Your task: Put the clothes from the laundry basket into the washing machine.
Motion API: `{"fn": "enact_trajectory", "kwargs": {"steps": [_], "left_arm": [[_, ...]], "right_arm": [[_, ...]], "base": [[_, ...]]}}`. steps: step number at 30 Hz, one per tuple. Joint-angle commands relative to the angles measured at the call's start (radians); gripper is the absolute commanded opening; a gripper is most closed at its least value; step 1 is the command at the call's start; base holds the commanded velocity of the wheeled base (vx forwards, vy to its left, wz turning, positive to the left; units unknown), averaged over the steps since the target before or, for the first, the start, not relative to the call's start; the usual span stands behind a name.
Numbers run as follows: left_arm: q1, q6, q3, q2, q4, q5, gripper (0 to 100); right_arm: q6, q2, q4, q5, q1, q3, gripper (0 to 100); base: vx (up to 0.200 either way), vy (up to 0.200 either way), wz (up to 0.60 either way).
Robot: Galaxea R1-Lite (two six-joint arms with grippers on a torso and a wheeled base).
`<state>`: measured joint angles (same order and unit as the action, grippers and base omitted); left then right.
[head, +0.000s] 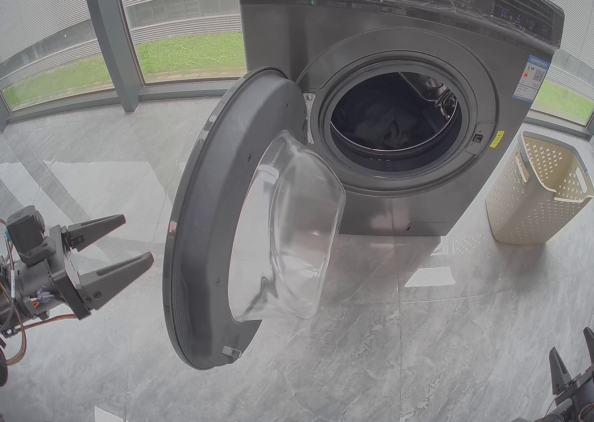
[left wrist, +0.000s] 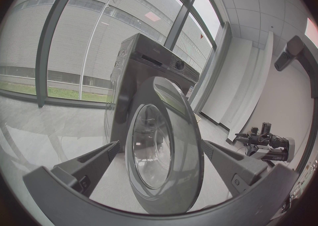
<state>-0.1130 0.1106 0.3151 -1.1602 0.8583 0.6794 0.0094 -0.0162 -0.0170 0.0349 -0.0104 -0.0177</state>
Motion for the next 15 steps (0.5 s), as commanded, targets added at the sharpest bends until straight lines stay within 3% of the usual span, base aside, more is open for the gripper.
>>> {"fn": "enact_trajectory", "kwargs": {"steps": [1, 5, 8, 9, 11, 15], "left_arm": [[0.082, 0.035, -0.01, 0.004, 0.016, 0.029, 100], [0.111, 0.029, -0.011, -0.039, 0.015, 0.016, 100], [0.081, -0.008, -0.013, -0.085, 0.015, -0.018, 100], [0.036, -0.025, -0.008, -0.101, 0.013, -0.038, 100], [-0.031, -0.028, -0.004, -0.121, 0.015, -0.078, 100], [-0.178, -0.026, 0.027, -0.179, 0.018, -0.221, 100]], "right_arm": [[0.0, 0.016, 0.0, 0.0, 0.0, 0.012, 100], [0.0, 0.016, 0.0, 0.0, 0.0, 0.012, 100], [0.0, 0.016, 0.0, 0.0, 0.0, 0.012, 100], [0.0, 0.016, 0.0, 0.0, 0.0, 0.012, 100], [0.0, 0.016, 0.0, 0.0, 0.0, 0.012, 100], [0.0, 0.016, 0.0, -0.001, 0.0, 0.012, 100]], "base": [[0.0, 0.0, 0.0], [0.0, 0.0, 0.0], [0.0, 0.0, 0.0], [0.0, 0.0, 0.0], [0.0, 0.0, 0.0], [0.0, 0.0, 0.0]]}}
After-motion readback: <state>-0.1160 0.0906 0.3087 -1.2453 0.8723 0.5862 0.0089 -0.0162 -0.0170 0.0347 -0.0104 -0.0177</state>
